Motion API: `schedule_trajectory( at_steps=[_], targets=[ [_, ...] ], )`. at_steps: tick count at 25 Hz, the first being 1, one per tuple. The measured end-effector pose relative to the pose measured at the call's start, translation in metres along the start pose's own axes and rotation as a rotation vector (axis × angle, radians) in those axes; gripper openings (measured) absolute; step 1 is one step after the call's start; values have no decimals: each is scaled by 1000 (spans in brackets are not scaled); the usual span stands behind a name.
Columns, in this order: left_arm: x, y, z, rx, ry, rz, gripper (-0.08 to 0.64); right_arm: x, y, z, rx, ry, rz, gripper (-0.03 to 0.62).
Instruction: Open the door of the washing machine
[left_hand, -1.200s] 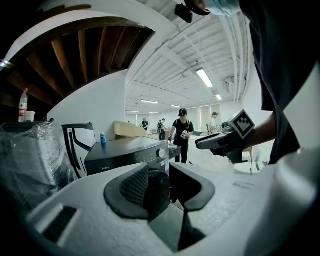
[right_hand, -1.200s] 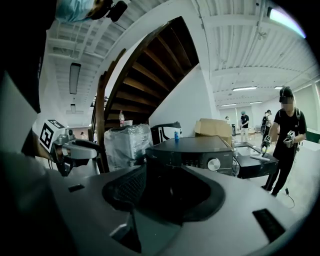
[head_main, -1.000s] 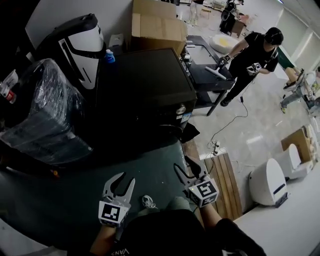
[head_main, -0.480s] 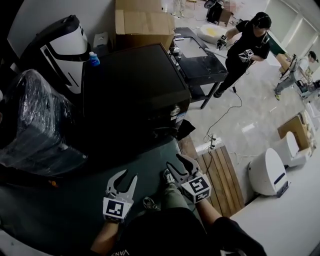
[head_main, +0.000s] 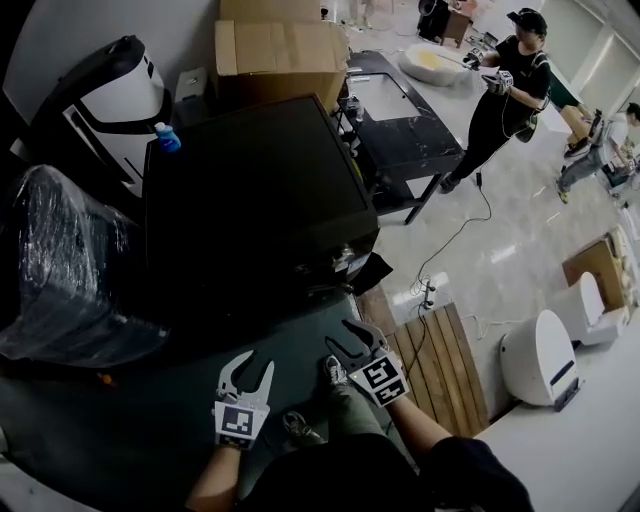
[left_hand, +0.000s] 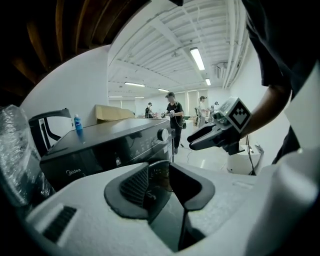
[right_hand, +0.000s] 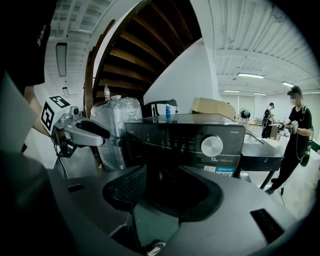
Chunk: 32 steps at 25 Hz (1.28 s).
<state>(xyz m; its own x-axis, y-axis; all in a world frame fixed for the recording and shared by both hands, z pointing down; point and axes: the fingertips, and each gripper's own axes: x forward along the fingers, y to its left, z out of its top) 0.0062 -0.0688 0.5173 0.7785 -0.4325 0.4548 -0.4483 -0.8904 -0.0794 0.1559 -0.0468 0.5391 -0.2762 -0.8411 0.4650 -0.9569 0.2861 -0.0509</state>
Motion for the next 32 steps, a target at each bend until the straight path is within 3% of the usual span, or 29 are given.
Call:
schedule_trajectory(
  at_steps=[3,6,12,27,32],
  targets=[
    [29,9,-5,15,40,7,122,21,-30,-14,-25,48,8,199],
    [61,17,-9,84,77,4,123,41,-58,-29,-38,87,21,202],
    [126,19,-18,126,143,-65,122,84,-96,-59,-109,158,72,202],
    [200,31,-49,361,352,-108,177,152,-113,-104,-410,271,268,172],
    [208,36,-60,388,399,-119,184,164,-116,-114,-425,289,281,167]
  ],
)
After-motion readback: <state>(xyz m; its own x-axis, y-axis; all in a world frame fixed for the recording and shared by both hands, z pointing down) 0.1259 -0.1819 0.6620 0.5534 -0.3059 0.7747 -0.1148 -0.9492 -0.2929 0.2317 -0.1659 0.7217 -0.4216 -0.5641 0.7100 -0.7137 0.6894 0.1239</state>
